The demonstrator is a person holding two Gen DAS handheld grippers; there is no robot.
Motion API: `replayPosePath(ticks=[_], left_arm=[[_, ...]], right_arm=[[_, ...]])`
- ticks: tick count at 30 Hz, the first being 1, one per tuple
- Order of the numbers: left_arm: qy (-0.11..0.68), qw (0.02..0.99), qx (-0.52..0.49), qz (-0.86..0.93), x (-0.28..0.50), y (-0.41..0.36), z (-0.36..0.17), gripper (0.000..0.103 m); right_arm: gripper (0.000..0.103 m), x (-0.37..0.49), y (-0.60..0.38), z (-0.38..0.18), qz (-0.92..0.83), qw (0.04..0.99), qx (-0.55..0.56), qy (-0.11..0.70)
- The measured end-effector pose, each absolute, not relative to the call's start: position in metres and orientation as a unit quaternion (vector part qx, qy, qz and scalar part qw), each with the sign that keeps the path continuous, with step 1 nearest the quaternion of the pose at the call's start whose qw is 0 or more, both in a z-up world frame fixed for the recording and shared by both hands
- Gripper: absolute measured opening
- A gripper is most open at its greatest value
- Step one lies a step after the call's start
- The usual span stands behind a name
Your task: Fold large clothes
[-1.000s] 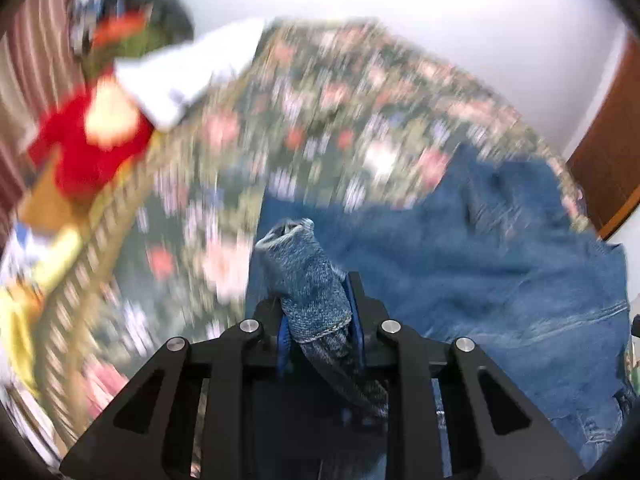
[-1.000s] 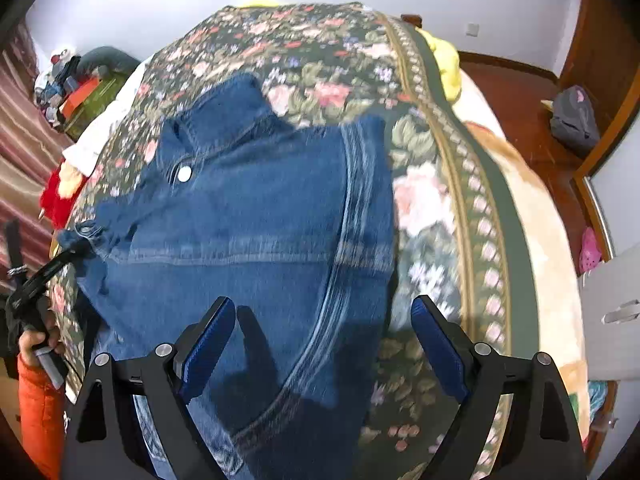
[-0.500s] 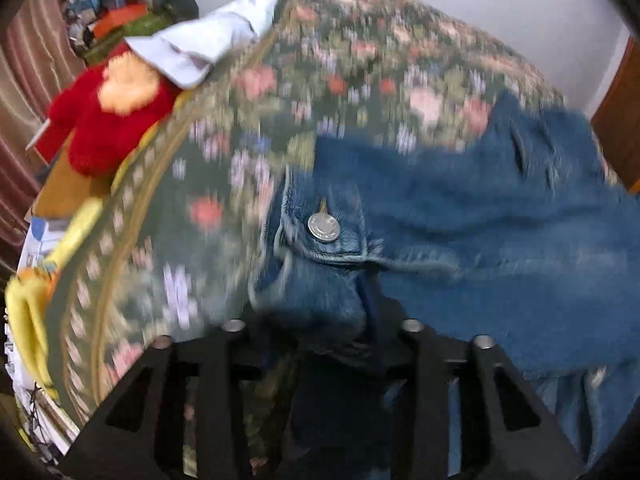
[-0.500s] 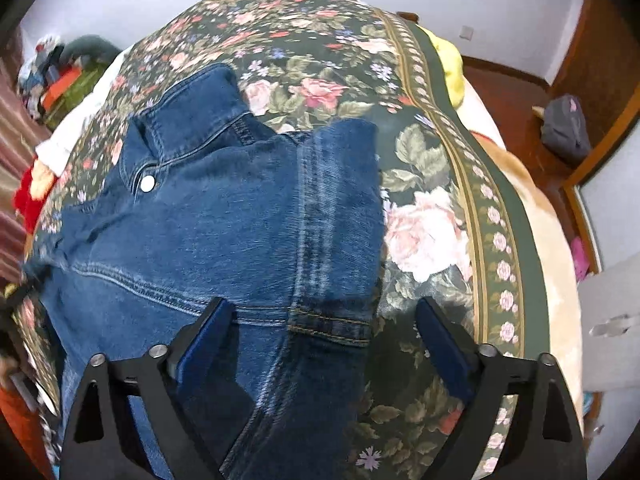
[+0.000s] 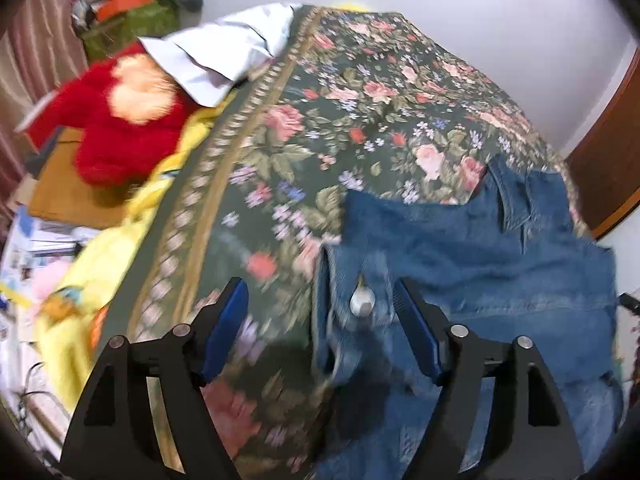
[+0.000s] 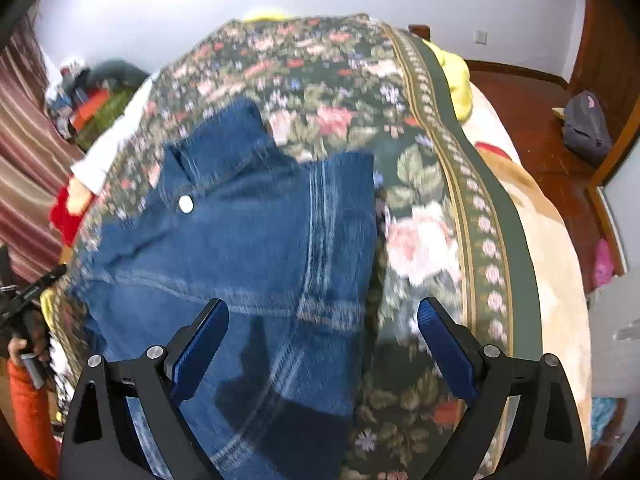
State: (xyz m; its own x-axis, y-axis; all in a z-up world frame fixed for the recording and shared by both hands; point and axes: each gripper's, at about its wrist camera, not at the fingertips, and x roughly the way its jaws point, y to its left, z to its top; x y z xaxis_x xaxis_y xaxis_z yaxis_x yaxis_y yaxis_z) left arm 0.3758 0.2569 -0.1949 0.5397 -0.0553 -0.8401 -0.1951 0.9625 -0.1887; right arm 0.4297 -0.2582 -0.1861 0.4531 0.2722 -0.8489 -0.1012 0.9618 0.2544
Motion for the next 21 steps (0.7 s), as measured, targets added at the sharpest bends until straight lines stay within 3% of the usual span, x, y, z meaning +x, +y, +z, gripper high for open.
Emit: replayPosePath(ticks=[5, 11, 14, 15, 16, 21], left_arm=[[0.520, 0.838, -0.163, 0.028, 0.428, 0.262, -0.229, 0.075], [0.525, 0.840, -0.136, 0.012, 0.468, 0.246, -0.244, 0.073], [0.524, 0.843, -0.118, 0.028, 0.477, 0.238, -0.250, 0.054], [0.526, 0.843, -0.112, 0.023, 0.479, 0.235, -0.252, 0.034], [0.532, 0.838, -0.119, 0.016, 0.481, 0.233, -0.255, 0.022], [0.513, 0.850, -0.115, 0.035, 0.474, 0.226, -0.243, 0.010]], right_arm=[[0.092, 0.457, -0.267, -0.199, 0.104, 0.840, 0.119, 0.518], [0.069, 0.493, -0.268, -0.221, 0.120, 0.828, 0.143, 0.529], [0.053, 0.500, -0.267, -0.230, 0.113, 0.833, 0.145, 0.521], [0.042, 0.500, -0.265, -0.231, 0.115, 0.836, 0.146, 0.517], [0.031, 0.503, -0.262, -0.233, 0.118, 0.834, 0.142, 0.520], [0.019, 0.510, -0.228, -0.228, 0.114, 0.852, 0.019, 0.510]])
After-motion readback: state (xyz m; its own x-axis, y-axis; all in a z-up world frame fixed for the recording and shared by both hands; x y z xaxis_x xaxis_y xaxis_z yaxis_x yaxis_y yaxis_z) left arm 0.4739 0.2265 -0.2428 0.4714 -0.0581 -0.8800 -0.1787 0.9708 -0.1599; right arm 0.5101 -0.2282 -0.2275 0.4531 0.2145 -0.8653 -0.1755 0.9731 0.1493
